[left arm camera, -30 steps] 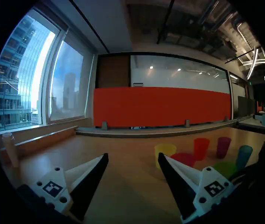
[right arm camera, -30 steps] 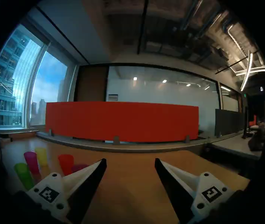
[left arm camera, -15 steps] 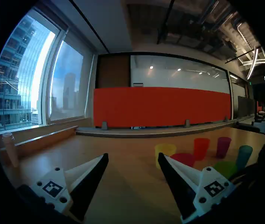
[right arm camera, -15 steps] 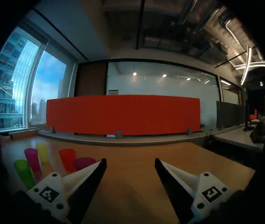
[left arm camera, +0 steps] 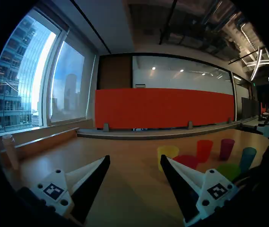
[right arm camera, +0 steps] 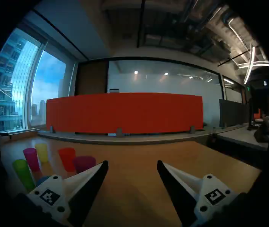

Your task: Pour water

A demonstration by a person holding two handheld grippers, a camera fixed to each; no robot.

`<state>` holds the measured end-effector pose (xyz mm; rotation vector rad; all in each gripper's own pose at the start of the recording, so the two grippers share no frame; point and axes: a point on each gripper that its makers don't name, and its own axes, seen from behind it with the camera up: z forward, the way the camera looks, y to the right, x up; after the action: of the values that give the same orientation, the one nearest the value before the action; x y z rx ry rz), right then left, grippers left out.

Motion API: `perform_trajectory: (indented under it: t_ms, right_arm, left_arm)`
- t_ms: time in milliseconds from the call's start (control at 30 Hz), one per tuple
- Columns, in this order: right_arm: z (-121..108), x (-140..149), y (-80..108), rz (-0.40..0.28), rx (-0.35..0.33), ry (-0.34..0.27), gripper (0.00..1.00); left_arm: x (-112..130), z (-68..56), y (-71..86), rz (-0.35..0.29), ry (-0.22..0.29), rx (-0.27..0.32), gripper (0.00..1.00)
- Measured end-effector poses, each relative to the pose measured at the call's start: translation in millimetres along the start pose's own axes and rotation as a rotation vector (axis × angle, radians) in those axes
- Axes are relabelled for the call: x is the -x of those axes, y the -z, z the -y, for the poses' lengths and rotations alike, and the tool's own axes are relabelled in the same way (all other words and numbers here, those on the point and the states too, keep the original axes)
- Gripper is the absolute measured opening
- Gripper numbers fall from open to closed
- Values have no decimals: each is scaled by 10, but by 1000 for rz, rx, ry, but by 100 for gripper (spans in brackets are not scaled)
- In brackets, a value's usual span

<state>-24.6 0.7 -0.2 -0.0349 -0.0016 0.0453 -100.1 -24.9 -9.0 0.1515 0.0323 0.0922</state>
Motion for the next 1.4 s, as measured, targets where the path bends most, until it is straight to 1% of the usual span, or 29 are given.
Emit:
perform_trajectory:
  t_ms: [1400]
  right_arm:
    - [0,29,40,-10,-9,9,100]
  left_arm:
    - [-3,-5,-1,0,0,0,99]
